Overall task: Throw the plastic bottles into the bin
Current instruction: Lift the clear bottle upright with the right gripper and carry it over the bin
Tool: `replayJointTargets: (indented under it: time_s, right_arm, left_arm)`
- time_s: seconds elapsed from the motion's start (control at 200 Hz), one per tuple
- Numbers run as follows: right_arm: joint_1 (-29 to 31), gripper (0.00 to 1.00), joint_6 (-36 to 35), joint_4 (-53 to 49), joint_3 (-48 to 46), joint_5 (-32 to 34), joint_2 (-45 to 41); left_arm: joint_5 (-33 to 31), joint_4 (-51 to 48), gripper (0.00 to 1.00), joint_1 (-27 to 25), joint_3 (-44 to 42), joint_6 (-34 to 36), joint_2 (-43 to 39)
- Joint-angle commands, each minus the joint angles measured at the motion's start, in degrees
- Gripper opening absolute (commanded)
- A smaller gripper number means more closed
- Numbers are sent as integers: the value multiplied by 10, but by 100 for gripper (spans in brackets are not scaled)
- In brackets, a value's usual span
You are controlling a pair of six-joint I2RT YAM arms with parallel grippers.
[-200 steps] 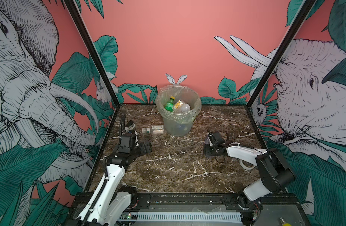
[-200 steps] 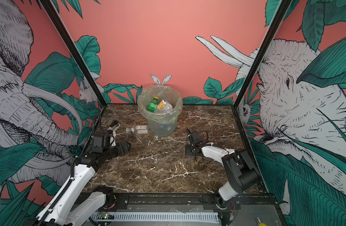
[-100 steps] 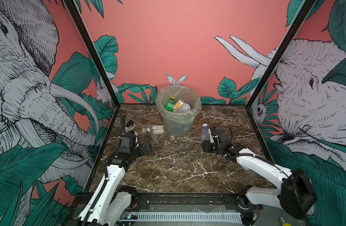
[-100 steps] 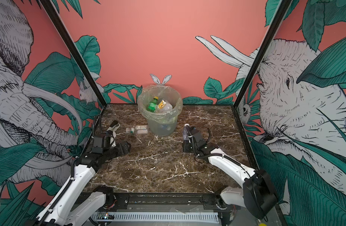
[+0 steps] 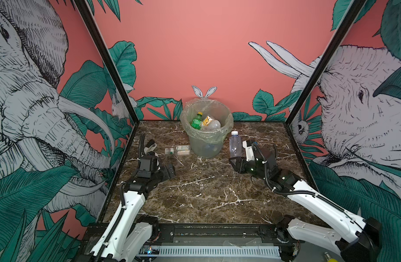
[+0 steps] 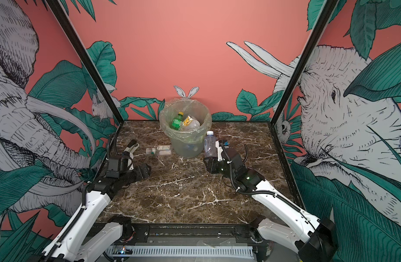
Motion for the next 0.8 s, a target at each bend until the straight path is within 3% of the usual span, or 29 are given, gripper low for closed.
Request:
replayJointTargets:
  time_s: [0.0, 0.485, 0.795]
  right_arm:
    - [7, 50, 10, 73, -24, -11, -20]
    - [45, 50, 12, 106, -157, 23, -131]
    - [53, 50, -19, 54, -127, 64, -139]
  left_arm:
    - [-6, 2, 99, 5, -5, -12, 4]
    - [-3, 17, 99, 5, -20, -13, 7]
    - [3, 22, 99, 4, -28, -19, 5]
